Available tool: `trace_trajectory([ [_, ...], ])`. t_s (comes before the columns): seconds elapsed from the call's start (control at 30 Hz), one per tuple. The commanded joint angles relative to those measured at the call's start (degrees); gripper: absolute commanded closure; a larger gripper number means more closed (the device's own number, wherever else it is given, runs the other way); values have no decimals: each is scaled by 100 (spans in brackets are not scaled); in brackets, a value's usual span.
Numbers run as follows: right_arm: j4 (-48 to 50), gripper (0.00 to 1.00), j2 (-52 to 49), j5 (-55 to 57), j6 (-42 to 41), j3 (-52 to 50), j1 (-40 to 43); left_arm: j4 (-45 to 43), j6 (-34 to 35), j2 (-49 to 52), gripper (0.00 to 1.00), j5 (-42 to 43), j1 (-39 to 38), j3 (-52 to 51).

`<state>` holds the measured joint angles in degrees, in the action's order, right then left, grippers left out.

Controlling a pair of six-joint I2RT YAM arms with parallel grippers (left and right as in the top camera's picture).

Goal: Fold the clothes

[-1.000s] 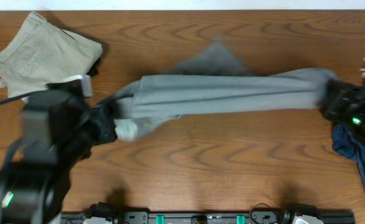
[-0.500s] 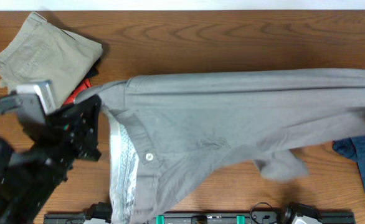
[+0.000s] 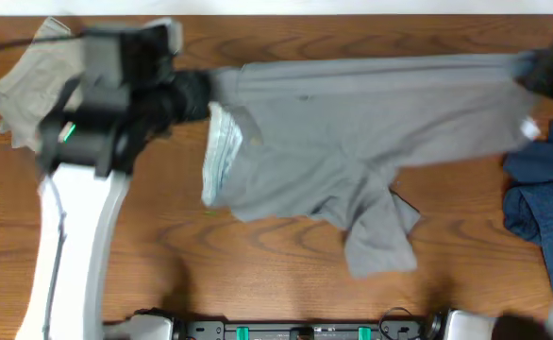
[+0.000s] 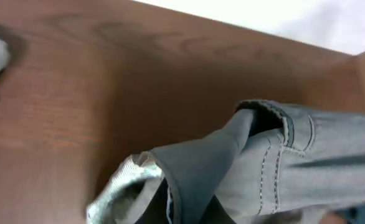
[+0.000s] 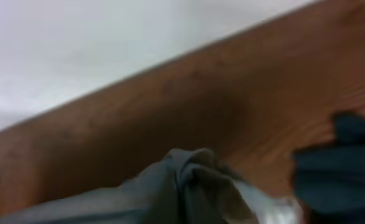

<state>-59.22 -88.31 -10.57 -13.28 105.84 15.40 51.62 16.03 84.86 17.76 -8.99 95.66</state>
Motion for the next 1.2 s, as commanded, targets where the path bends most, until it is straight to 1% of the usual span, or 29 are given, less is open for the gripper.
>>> trace_trajectory([
  [0.0,442,99,-643,697,127,0,144,-483,-302,748,94,-946,205,-20],
  [0.07,817,99,-1008,688,-22,0,129,-1058,-452,1189,94,-949,205,-20],
  [0.1,1021,97,-1147,688,-83,0,129,-1331,-487,1375,93,-946,208,-17],
  [0.13,1272,90,-1298,686,-188,0,129,-1626,-485,1556,86,-946,216,-17],
  [0.17,1416,80,-1381,686,-269,0,129,-1856,-485,1703,74,-949,221,-17],
  [0.2,1504,73,-1438,680,-317,0,129,-1987,-485,1797,55,-946,223,-17],
  [0.23,1541,68,-1473,658,-341,0,129,-2057,-485,1871,39,-949,232,-17],
  [0.27,1528,63,-1480,619,-339,0,129,-2063,-485,1899,19,-949,236,-17],
  [0.3,1464,60,-1478,599,-334,0,127,-2017,-485,1908,9,-949,249,-17],
  [0.33,1333,58,-1467,601,-332,2,118,-1904,-485,1908,5,-949,267,-17],
  [0.4,909,58,-1453,531,-214,0,109,-1486,-485,1886,4,-949,319,-17],
  [0.5,-144,58,-1475,201,76,-2,87,-426,-483,1886,4,-946,363,-17],
  [0.6,-1182,57,-1563,107,387,-114,-7,778,-483,1888,4,-946,350,-57],
  [0.67,-1541,55,-1587,101,577,-350,-96,1261,-483,1888,4,-946,343,-164],
  [0.73,-1624,55,-1587,33,671,-699,-214,1451,-485,1888,4,-946,341,-374],
  [0.83,-1521,53,-1587,-413,1102,-1322,-437,1342,-483,1888,4,-946,345,-831],
  [0.93,-1373,51,-1587,-669,1235,-1897,-643,997,-481,1888,4,-946,345,-1346],
  [1.17,-487,55,-1587,-922,1228,-3206,-1248,-330,-415,1888,4,-944,348,-2332],
])
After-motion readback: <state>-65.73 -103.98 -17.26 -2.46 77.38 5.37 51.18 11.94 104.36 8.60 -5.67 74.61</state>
